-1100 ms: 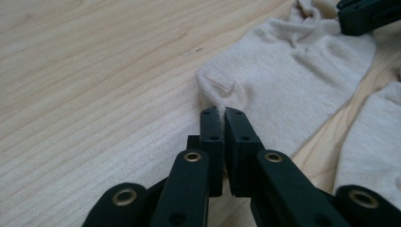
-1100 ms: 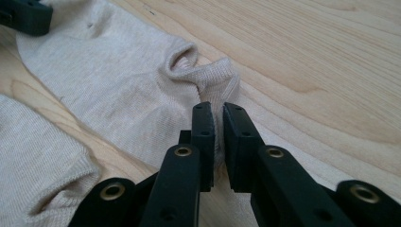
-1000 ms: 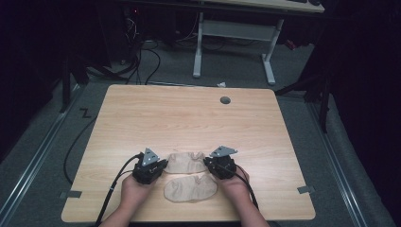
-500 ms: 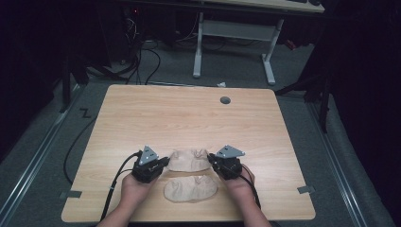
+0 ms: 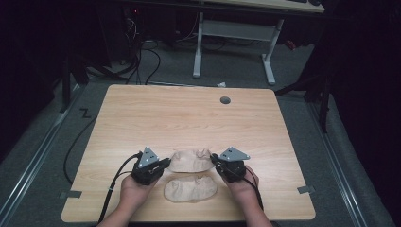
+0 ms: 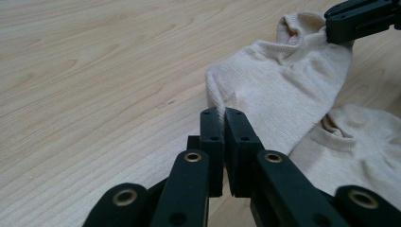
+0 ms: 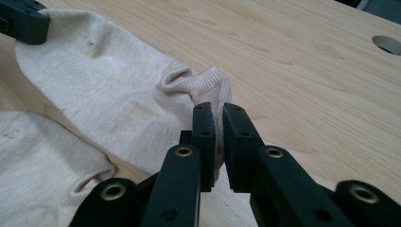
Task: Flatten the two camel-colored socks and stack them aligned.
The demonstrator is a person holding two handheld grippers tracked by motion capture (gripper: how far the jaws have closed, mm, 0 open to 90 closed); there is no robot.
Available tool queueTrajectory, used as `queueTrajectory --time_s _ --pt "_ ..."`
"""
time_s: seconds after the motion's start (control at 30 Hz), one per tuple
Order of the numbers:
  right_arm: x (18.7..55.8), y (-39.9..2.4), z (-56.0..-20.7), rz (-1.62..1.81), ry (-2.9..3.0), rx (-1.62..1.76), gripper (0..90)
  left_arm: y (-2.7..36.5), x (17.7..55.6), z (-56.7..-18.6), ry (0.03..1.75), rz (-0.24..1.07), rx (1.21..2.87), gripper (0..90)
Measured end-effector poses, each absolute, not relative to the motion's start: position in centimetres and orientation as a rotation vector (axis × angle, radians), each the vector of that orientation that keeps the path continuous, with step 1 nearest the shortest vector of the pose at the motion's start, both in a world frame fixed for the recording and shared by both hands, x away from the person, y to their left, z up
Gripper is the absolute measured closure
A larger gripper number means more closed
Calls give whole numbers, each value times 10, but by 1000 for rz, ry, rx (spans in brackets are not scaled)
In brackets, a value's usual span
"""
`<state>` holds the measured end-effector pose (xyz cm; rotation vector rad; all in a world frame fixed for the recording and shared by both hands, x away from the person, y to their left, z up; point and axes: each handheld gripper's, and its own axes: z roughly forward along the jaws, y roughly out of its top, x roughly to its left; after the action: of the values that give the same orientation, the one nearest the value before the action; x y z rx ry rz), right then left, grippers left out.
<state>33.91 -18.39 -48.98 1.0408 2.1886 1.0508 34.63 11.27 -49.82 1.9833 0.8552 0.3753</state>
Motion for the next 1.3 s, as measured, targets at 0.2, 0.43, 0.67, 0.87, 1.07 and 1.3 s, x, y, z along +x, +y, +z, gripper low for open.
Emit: queueTrajectory --time_s 0.2,0.43,0.67,0.87,1.07,1.3 --pt "328 -185 -482 1059 2171 1009 837 113 337 -491 828 390 1991 866" --pt "315 -186 -478 1055 2170 973 838 115 325 -485 814 389 1992 865" --pt "293 -191 -472 1076 2171 936 838 114 304 -485 801 340 2029 866" --pt "273 -191 -478 1070 2211 917 838 119 287 -486 796 300 2062 866" --pt "263 -185 -489 1038 2280 906 838 121 277 -494 817 289 2099 866" --pt "265 -184 -495 1029 2316 913 837 122 273 -499 826 293 2117 864"
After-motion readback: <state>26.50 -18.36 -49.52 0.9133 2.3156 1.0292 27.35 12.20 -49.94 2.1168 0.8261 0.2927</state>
